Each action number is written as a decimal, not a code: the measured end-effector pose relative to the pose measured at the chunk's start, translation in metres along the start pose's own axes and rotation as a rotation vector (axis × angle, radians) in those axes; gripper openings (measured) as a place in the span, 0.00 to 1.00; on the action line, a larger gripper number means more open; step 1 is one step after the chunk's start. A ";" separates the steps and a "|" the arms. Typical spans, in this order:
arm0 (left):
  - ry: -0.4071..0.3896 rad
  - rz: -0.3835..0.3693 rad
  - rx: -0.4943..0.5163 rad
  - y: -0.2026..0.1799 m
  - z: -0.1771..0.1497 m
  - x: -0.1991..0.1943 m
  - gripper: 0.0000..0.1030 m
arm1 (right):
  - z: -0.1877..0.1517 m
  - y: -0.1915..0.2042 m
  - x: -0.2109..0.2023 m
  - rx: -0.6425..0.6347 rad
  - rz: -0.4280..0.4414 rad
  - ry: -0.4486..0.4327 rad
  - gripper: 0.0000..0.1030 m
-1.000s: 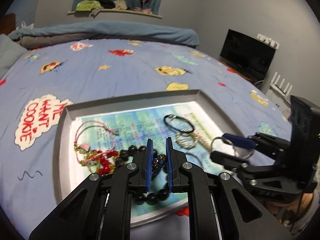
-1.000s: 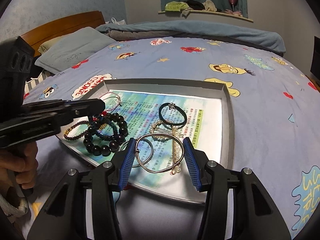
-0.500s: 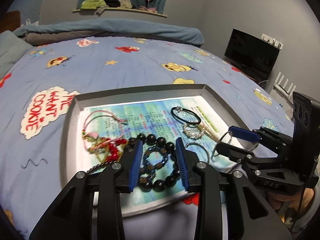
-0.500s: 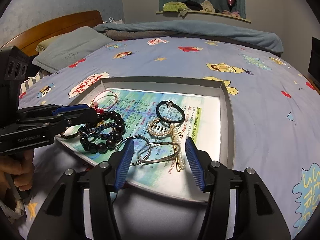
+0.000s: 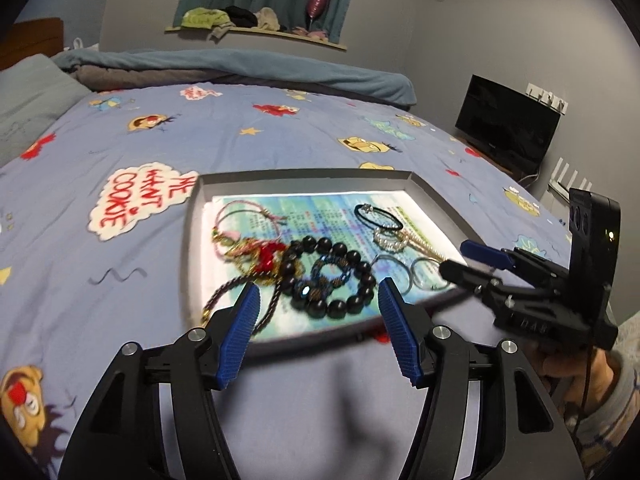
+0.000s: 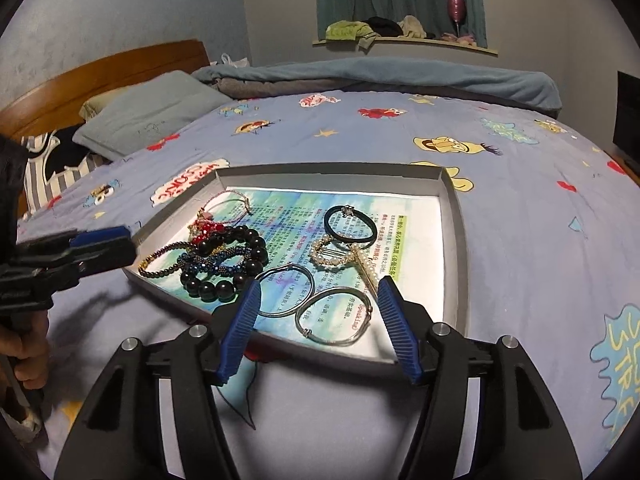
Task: Organize jewelry
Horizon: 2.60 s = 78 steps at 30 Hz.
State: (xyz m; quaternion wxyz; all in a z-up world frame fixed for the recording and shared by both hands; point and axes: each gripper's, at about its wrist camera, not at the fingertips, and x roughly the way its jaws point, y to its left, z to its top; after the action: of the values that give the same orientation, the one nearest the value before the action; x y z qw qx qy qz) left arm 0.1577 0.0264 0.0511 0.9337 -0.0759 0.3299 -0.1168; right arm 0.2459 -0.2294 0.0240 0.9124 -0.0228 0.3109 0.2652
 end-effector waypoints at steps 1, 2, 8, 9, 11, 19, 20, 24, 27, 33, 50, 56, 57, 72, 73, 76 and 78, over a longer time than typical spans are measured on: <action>-0.001 0.002 -0.001 0.001 -0.002 -0.002 0.61 | -0.003 0.000 -0.003 0.012 0.008 -0.004 0.60; -0.002 0.008 -0.001 0.003 -0.006 -0.007 0.61 | -0.005 0.000 -0.005 0.015 0.010 -0.009 0.60; -0.013 0.040 -0.010 0.019 -0.027 -0.037 0.61 | -0.018 0.012 -0.028 0.008 0.020 -0.056 0.60; -0.018 0.041 -0.010 0.021 -0.030 -0.042 0.61 | -0.020 0.015 -0.030 0.002 0.022 -0.057 0.60; -0.025 0.038 -0.010 0.026 -0.038 -0.054 0.61 | -0.024 0.020 -0.033 -0.008 0.026 -0.053 0.61; -0.033 0.071 -0.021 0.055 -0.067 -0.094 0.61 | -0.037 0.053 -0.038 -0.088 0.056 -0.020 0.61; -0.034 0.084 -0.018 0.057 -0.070 -0.098 0.61 | -0.039 0.056 -0.038 -0.096 0.061 -0.014 0.61; -0.033 0.123 -0.025 0.072 -0.083 -0.113 0.61 | -0.044 0.067 -0.036 -0.121 0.075 0.007 0.62; -0.029 0.160 -0.038 0.087 -0.091 -0.122 0.61 | -0.046 0.072 -0.035 -0.128 0.082 0.021 0.62; -0.023 0.221 -0.092 0.121 -0.106 -0.138 0.61 | -0.048 0.077 -0.033 -0.136 0.087 0.030 0.65; -0.035 0.213 -0.122 0.128 -0.137 -0.161 0.65 | -0.072 0.037 -0.074 -0.062 0.020 0.020 0.69; -0.071 0.193 0.008 0.081 -0.124 -0.156 0.77 | -0.072 0.034 -0.091 -0.057 -0.011 -0.030 0.74; -0.080 0.186 0.025 0.072 -0.120 -0.154 0.77 | -0.071 0.033 -0.092 -0.058 -0.013 -0.033 0.74; -0.138 0.121 0.025 -0.008 -0.067 -0.082 0.91 | -0.060 0.030 -0.095 -0.044 -0.035 -0.081 0.82; -0.141 0.124 0.028 -0.011 -0.066 -0.079 0.92 | -0.059 0.029 -0.095 -0.043 -0.037 -0.087 0.82; -0.155 0.139 0.030 -0.017 -0.063 -0.070 0.93 | -0.057 0.030 -0.095 -0.043 -0.045 -0.105 0.86; -0.173 0.154 0.041 -0.021 -0.064 -0.066 0.94 | -0.057 0.031 -0.095 -0.044 -0.051 -0.123 0.88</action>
State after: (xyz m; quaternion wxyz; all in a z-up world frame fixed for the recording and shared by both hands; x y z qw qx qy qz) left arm 0.0632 0.0195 0.0461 0.9662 -0.0408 0.2507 -0.0447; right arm 0.1350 -0.2594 0.0369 0.9355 -0.0345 0.2477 0.2495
